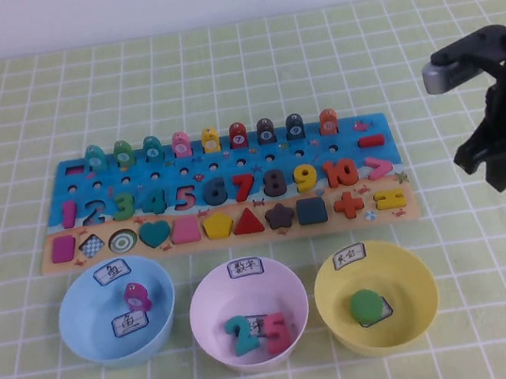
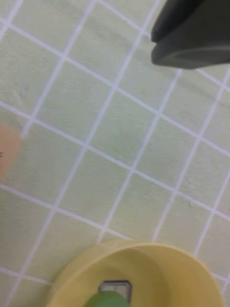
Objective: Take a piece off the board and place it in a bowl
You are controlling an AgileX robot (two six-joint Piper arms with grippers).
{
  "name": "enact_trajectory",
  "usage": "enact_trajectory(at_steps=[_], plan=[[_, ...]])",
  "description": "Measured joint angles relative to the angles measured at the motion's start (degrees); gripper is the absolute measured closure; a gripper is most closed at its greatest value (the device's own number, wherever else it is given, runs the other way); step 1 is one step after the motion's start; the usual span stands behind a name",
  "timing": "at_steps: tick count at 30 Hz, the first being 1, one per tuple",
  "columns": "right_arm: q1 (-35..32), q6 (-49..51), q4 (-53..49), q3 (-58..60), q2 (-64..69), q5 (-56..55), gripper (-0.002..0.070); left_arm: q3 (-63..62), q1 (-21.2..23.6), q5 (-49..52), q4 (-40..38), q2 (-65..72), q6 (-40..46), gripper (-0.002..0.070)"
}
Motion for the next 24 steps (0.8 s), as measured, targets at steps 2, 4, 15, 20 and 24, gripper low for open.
enact_trajectory(at_steps=[2,4,15,20,24], plan=[[0.0,0.2,0.1,-1.8,2.6,0.1,0.0694,0.0,0.0,0.0,0.0,0.0,0.0,0.0678],[0.2,1.4,0.1,-3.5,4.7,0.2,0.0694,0.0,0.0,0.0,0.0,0.0,0.0,0.0678],[6.8,6.5,-5.0,-10.5,10.6,0.5,0.0694,0.0,0.0,0.0,0.0,0.0,0.0,0.0678],[8.4,8.4,-6.1,-14.1,12.7,0.5,0.0692,0.0,0.0,0.0,0.0,0.0,0.0,0.0678],[8.7,9.6,-6.2,-17.1,15.0,0.7,0.0647,0.0,0.0,0.0,0.0,0.0,0.0,0.0678]])
